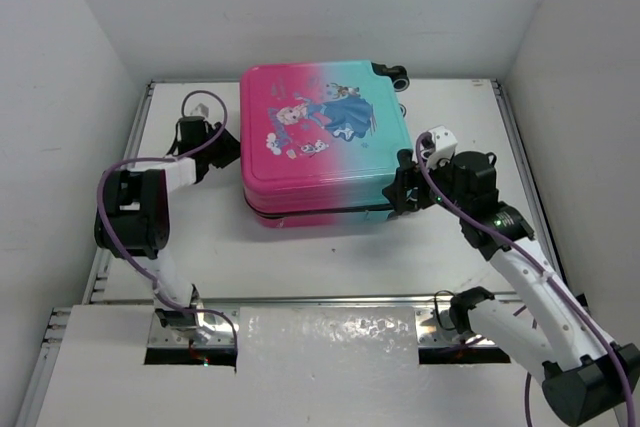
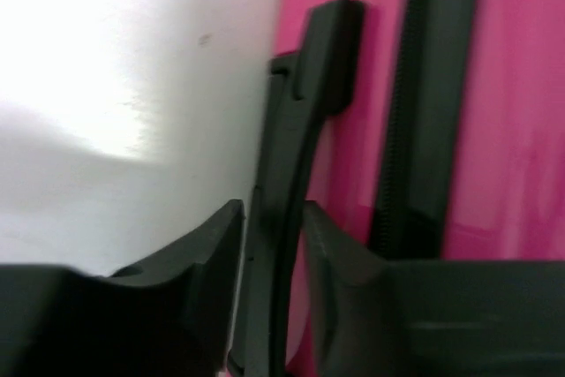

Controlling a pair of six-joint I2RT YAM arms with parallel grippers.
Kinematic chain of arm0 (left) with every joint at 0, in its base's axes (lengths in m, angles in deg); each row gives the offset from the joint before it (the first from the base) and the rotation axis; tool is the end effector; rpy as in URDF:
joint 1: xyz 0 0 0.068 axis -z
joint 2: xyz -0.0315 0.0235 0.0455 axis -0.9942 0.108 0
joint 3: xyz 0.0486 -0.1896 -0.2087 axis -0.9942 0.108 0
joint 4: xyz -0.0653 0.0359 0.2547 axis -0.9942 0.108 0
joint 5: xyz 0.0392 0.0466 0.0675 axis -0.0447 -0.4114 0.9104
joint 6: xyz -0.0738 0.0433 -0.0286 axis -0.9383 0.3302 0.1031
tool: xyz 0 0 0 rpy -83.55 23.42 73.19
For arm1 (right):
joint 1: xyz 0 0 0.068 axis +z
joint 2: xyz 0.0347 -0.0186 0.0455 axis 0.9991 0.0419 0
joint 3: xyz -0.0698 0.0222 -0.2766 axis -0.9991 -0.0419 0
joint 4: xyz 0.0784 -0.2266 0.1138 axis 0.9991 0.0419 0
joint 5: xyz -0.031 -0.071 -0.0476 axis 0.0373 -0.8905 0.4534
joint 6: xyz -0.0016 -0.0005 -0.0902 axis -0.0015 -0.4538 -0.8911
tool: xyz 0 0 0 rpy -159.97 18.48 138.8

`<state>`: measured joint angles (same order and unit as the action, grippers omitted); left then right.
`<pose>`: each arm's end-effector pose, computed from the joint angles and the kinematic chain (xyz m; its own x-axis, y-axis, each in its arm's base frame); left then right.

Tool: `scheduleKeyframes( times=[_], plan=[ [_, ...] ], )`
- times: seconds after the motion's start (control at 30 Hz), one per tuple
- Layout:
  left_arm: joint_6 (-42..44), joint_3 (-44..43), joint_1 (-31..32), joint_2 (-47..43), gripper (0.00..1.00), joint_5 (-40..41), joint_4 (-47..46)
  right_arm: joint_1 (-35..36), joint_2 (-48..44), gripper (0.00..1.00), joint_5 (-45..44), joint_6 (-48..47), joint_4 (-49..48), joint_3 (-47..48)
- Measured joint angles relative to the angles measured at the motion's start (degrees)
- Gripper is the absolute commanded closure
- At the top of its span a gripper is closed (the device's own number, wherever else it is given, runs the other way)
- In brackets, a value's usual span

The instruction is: Pack the luggage

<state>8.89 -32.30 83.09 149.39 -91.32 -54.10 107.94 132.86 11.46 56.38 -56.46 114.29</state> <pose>0.4039 -0.0170 0.1505 -0.6292 -0.5432 -0.5559 -0.1801 0.7976 -0.5756 0.2079 0.0924 0.2896 -0.4991 0.0508 -0.8650 -0.3913 0.8775 0.2774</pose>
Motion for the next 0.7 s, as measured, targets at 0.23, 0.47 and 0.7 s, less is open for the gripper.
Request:
scheduleKeyframes(
  times=[0.23,0.47,0.7],
  plan=[
    [3.2,-0.5,1.1,1.2,0.86,-1.0,-2.0,0.8,6.1,0.06,-1.1,0.6,-2.6,-2.7],
    [6.3,-3.1,2.5,2.9,1.0,1.3,-1.1,14.2,11.0,0.08,-16.5,3.5,-6.6,-10.5],
    [6.0,-2.4,2.7,2.7,1.0,2.2,-2.3,21.4,14.1,0.2,-25.3,7.8,-16.7,-15.4]
  ],
)
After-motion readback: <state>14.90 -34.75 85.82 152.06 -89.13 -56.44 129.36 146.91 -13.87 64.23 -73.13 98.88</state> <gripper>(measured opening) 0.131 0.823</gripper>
